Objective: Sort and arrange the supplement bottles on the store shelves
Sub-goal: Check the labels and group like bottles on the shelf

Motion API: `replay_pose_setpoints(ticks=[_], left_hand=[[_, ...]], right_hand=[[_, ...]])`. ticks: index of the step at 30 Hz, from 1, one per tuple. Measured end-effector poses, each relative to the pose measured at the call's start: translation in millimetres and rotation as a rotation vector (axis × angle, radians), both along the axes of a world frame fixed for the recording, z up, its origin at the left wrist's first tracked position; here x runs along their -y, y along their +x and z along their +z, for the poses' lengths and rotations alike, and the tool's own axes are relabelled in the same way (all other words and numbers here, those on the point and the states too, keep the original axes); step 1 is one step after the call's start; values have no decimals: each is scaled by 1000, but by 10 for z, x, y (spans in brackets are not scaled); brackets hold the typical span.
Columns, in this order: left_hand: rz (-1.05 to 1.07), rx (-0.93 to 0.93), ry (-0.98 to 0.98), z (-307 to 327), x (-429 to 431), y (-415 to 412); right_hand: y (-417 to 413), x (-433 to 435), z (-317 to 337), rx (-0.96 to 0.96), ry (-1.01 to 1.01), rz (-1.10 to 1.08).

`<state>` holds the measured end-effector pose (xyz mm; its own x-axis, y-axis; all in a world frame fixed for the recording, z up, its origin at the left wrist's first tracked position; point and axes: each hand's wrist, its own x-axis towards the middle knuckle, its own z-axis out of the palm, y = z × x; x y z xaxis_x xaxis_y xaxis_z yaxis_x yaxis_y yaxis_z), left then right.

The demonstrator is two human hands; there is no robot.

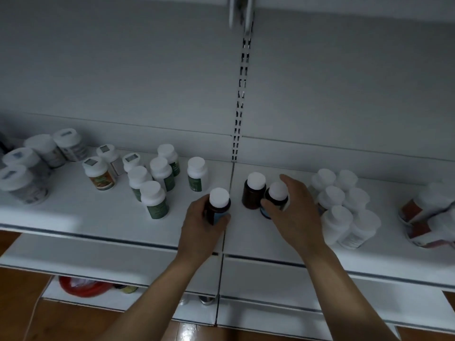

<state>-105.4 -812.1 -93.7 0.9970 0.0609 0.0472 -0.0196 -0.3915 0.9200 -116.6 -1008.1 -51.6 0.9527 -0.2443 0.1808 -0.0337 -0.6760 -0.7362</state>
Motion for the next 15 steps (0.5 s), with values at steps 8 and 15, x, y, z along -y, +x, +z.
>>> replay_pose_setpoints(ticks=[8, 15], left_hand=[[-19, -19, -21, 12, -37, 288], [101, 101, -157, 94, -88, -145]], right_hand=[[47, 43, -148, -36, 19, -35], [-171, 22, -76, 21, 113, -91]])
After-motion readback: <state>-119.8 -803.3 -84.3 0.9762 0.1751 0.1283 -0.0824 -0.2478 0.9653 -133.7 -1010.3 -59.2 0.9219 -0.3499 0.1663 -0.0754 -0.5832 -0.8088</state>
